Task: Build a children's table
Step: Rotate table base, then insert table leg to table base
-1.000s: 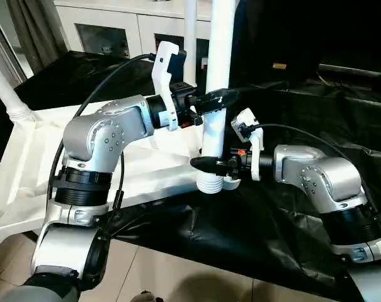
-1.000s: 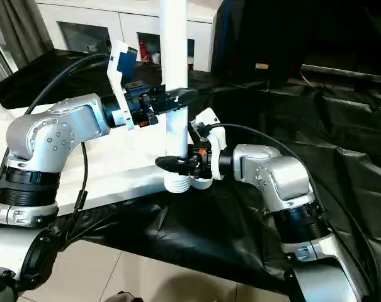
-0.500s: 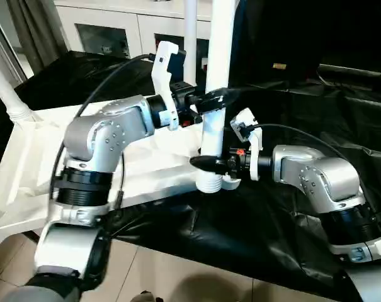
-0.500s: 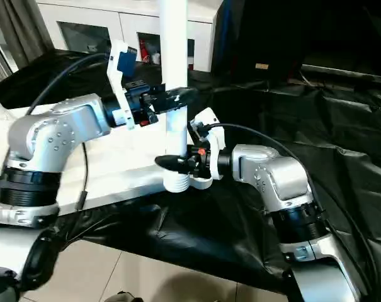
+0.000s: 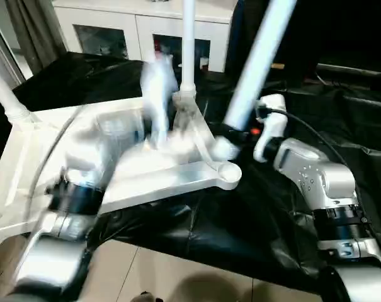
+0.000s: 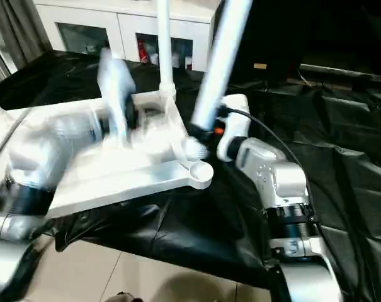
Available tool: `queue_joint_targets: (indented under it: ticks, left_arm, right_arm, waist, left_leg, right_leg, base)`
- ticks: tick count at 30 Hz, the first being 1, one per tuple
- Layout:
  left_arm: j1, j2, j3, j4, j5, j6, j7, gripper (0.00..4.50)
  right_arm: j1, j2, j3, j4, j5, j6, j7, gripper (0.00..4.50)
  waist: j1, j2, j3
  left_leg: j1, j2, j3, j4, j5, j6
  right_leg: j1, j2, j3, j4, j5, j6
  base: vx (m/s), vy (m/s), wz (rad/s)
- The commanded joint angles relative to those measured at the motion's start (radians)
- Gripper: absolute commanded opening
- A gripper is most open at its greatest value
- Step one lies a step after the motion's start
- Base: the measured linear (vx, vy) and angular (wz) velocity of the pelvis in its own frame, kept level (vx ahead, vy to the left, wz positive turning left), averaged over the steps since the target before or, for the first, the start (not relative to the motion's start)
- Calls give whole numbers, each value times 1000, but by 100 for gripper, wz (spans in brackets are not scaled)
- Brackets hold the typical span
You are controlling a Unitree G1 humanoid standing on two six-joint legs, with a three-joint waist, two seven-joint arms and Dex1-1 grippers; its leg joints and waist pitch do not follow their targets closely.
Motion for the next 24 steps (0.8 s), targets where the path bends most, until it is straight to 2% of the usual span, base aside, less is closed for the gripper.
queue_joint_targets:
  ticks: [1, 2, 4, 6, 8, 10, 11, 12, 13, 24]
  left_arm:
    - [4, 9, -83, 50, 78, -64, -44, 295]
    - [6, 10, -95, 62, 89, -73, -49, 295]
    - [8, 12, -123, 95, 114, -90, -59, 295]
    - [7, 10, -145, 131, 124, -87, -72, 295]
    - [10, 8, -164, 163, 137, -92, -82, 265]
    - [11, 0, -157, 175, 133, -89, -95, 255]
    - [10, -3, -155, 184, 133, -93, -104, 231]
    - [11, -3, -157, 192, 139, -101, -105, 231]
    - [11, -2, -163, 208, 152, -116, -113, 217]
    - [11, -13, -139, 233, 142, -128, -168, 124]
  right_arm:
    - [13, -7, -3, 2, -33, -29, -18, 191]
    - [16, -8, -1, 2, -36, -33, -19, 191]
    - [23, -7, 2, -2, -38, -40, -21, 191]
    - [30, -4, 3, -5, -35, -45, -26, 191]
    - [37, -2, 8, -11, -36, -45, -28, 191]
    - [39, 0, 9, -9, -39, -50, -28, 191]
    - [39, 1, 8, -8, -42, -52, -27, 191]
    - [41, 2, 8, -10, -46, -51, -27, 191]
    - [44, 3, 9, -14, -49, -51, -27, 191]
    - [56, 4, 11, -26, -54, -47, -20, 191]
  waist:
    - [-5, 1, -85]
    - [-3, 4, -86]
    - [-4, 3, -87]
    - [-6, 3, -86]
    - [-7, 5, -85]
    - [-7, 5, -84]
    - [-9, 3, -83]
    - [-8, 10, -83]
    - [-9, 9, -82]
    - [-9, 9, -83]
  left_leg:
    - [23, 39, -15, -65, -87, -27]
    - [24, 39, -16, -65, -86, -28]
    - [21, 39, -16, -64, -79, -23]
    - [21, 39, -16, -65, -88, -22]
    - [22, 38, -15, -64, -100, -17]
    - [23, 41, -17, -66, -115, -21]
    - [23, 40, -16, -66, -123, -22]
    - [24, 40, -16, -66, -129, -23]
    - [24, 40, -16, -67, -136, -24]
    - [26, 41, -17, -68, -145, -25]
  right_leg:
    - [54, -71, 44, -67, -72, -175]
    - [53, -71, 43, -66, -63, -176]
    - [56, -71, 43, -61, -11, -194]
    - [56, -72, 43, -61, -2, -205]
    - [57, -72, 43, -64, -15, -209]
    - [57, -74, 43, -66, -41, -213]
    - [56, -73, 43, -67, -50, -216]
    - [55, -74, 44, -68, -58, -216]
    - [55, -74, 44, -70, -66, -216]
    - [56, -74, 44, -70, -63, -222]
  base:
    - [0, 0, 0]
    - [0, 0, 0]
    - [0, 0, 0]
    - [0, 0, 0]
    - [0, 0, 0]
    - [0, 0, 0]
    - [0, 0, 0]
    - [0, 0, 0]
    - [0, 0, 0]
    - [0, 0, 0]
